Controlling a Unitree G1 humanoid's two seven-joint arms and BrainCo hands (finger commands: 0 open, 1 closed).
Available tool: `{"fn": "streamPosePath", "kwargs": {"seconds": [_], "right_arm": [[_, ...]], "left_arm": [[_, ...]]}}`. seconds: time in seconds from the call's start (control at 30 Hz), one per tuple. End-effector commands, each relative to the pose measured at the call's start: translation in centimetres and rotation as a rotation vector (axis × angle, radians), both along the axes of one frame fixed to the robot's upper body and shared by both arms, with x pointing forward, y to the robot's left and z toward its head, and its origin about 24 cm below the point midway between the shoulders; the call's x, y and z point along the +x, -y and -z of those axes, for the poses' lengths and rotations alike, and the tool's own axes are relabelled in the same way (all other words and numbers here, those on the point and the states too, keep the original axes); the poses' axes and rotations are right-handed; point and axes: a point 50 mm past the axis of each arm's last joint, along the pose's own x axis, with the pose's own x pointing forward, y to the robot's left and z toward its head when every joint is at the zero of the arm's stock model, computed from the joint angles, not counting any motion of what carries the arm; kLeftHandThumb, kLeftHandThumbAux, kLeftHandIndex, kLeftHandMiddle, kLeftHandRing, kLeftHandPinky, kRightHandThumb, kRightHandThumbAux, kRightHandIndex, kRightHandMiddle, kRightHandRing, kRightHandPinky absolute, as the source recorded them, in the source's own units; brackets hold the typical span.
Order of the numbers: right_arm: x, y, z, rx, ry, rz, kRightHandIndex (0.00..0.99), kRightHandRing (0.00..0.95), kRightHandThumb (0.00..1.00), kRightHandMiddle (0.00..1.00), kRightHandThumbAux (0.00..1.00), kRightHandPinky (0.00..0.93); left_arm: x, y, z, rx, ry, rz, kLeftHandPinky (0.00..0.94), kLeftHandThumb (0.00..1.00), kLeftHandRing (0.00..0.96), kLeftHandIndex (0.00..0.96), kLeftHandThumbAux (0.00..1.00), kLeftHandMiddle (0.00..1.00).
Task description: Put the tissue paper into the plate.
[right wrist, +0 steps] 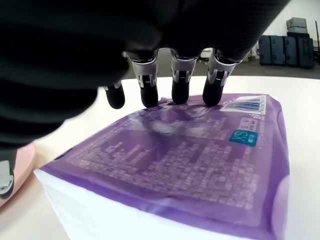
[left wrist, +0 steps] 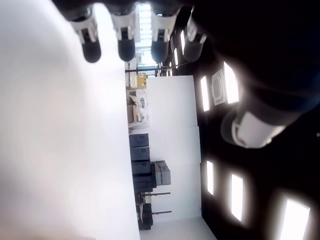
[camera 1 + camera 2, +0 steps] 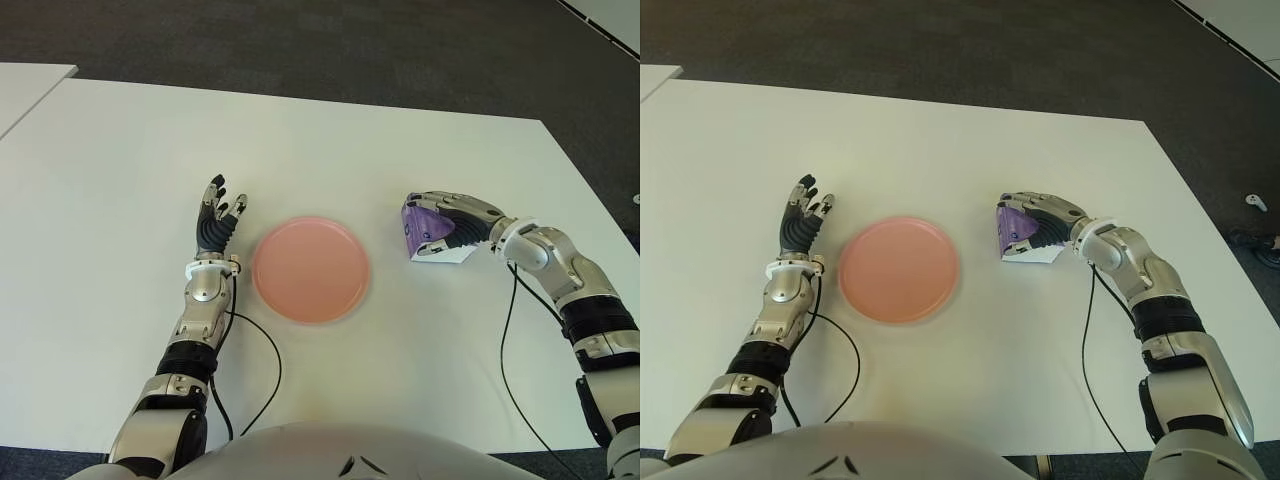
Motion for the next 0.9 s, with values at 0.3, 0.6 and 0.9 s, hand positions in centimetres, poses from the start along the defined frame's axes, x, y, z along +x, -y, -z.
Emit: {"fn": "streamPosePath", "kwargs": {"seconds": [0.3, 0.6, 0.9], "right_arm": [[0.4, 0.6, 3.5, -0.105, -0.076, -0.003, 0.0, 0.0, 0.217, 0.018, 0.386, 0.0], [0.1, 1.3, 3.3, -0.111, -0.087, 0.006, 0.0, 0.0, 0.228, 0.007, 0.387, 0.0], [-0.1, 1.5, 3.0, -0.105, -0.084, 0.013, 0.0, 0.0, 0.241, 0.004, 0.398, 0.0]], "left_arm": [[-0.8, 0.0, 0.3, 0.007, -0.008, -0.001, 0.0, 0.0, 0.0, 0.0, 0.579, 0.0], [-0.9, -0.2, 0.4, 0.011, -0.01, 0.004, 0.0, 0.0, 0.0, 0.0, 0.568, 0.0], [-1.0, -0.2, 0.4, 0.008, -0.019, 0.003, 0.0, 0.0, 0.0, 0.0, 0.559, 0.0]]}}
